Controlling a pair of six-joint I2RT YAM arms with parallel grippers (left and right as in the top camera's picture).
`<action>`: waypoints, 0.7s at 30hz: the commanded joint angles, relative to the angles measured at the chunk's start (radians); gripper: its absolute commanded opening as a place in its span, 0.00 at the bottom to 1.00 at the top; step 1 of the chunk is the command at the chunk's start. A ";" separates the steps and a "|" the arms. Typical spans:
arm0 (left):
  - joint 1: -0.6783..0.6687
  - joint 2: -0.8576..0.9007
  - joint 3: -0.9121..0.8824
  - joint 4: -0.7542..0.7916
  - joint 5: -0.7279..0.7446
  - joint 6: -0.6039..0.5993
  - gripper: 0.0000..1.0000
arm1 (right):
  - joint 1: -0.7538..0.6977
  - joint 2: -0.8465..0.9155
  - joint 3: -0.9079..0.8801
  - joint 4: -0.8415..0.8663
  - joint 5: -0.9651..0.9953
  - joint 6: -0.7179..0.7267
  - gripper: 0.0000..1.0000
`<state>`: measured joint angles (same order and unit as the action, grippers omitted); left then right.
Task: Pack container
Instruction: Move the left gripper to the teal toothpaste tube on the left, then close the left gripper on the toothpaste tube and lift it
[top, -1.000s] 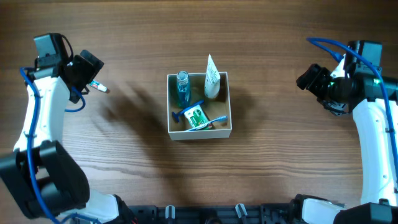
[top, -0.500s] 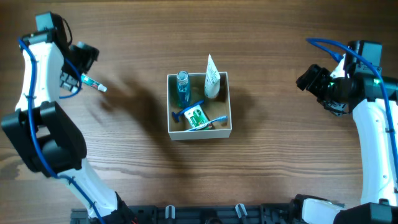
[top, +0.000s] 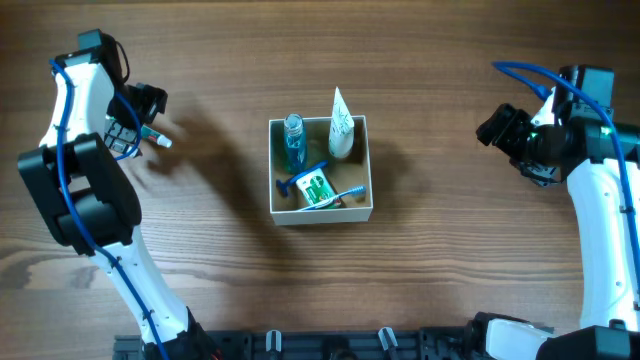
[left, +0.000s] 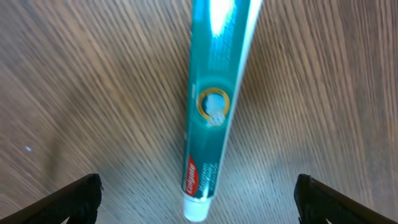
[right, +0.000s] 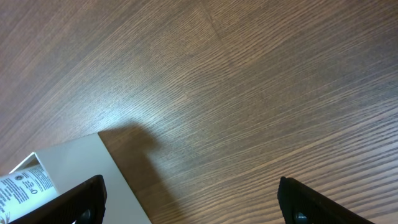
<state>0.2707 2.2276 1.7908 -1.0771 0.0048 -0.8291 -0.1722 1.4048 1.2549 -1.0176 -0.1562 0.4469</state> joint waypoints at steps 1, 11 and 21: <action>0.008 0.018 0.010 0.000 -0.105 -0.013 0.99 | -0.003 -0.011 -0.006 -0.005 0.005 -0.010 0.89; 0.006 0.124 0.009 0.023 -0.092 -0.014 0.99 | -0.003 -0.011 -0.006 -0.024 0.006 -0.010 0.89; 0.005 0.125 0.009 0.063 -0.091 -0.013 1.00 | -0.003 -0.011 -0.006 -0.023 0.006 -0.002 0.89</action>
<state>0.2714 2.3062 1.8023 -1.0176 -0.0628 -0.8330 -0.1722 1.4048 1.2549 -1.0401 -0.1562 0.4469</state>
